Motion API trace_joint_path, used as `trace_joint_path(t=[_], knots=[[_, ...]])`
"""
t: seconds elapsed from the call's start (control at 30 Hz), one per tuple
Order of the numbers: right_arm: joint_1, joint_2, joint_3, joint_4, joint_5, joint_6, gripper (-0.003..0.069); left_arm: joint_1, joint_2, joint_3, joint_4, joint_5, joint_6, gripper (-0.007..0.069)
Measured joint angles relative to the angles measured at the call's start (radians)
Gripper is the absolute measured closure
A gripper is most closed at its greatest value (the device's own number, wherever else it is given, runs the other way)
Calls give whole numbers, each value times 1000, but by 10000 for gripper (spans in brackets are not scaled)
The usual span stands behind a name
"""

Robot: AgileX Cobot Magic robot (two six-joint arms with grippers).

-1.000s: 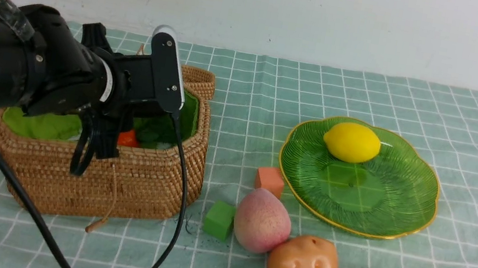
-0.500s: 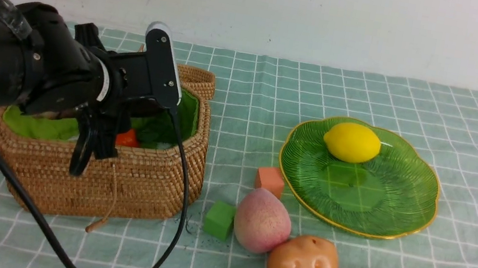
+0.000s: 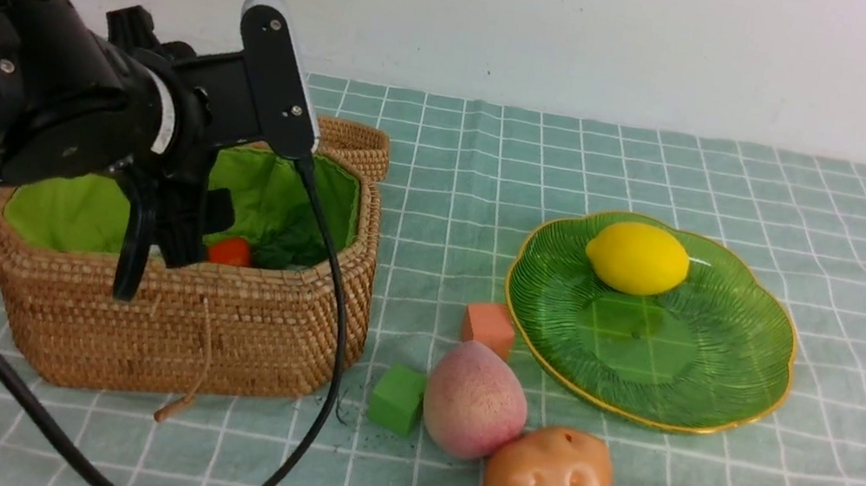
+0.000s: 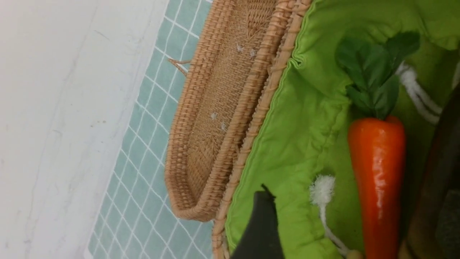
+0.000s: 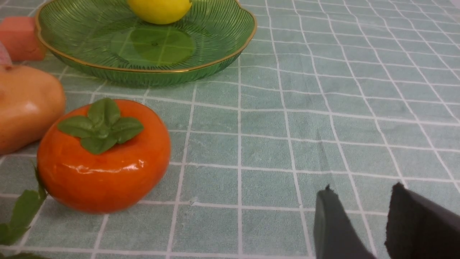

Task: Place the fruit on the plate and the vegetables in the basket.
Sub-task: Use the left arm to grab an eggplant and put it into the left basket, then take a daikon with your right arm and place it on the basket on the left.

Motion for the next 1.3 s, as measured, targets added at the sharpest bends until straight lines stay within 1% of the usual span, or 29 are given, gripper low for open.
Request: trace_joint_path(t=[0.07,0.13,0.27,0.3,0.33,0.4,0.43,0.47,0.53,0.63,0.67,0.73,0.77,0.87,0.93,1.0,1.03,1.17,1.3], knots=[[0,0,0,0,0,0,419,0,-61,0,-47,76,-1,65],[0,0,0,0,0,0,419,0,-121,0,-67,155,-1,135],[0,0,0,0,0,0,419,0,-241,0,-81,281,-2,346],[0,0,0,0,0,0,419,0,-286,0,-83,314,-3,438],[0,0,0,0,0,0,419,0,-310,0,-86,330,-4,501],[0,0,0,0,0,0,419,0,-366,0,-88,353,-16,593],[0,0,0,0,0,0,419,0,-382,0,-88,360,-22,610],[0,0,0,0,0,0,419,0,-439,0,-96,389,-57,638],[0,0,0,0,0,0,419,0,-524,0,-128,479,-155,638],[0,0,0,0,0,0,419,0,-582,0,-166,567,-233,638],[0,0,0,0,0,0,419,0,-633,0,-209,637,-301,638],[0,0,0,0,0,0,419,0,-662,0,-235,662,-334,638],[0,0,0,0,0,0,419,0,-713,0,-277,670,-380,638],[0,0,0,0,0,0,419,0,-816,4,-356,654,-460,638],[0,0,0,0,0,0,419,0,-868,21,-391,633,-483,638],[0,0,0,0,0,0,419,0,-932,64,-430,600,-512,638],[0,0,0,0,0,0,419,0,-982,119,-456,570,-544,638],[0,0,0,0,0,0,419,0,-1085,294,-486,483,-619,638],[0,0,0,0,0,0,419,0,-1113,383,-485,422,-629,638]])
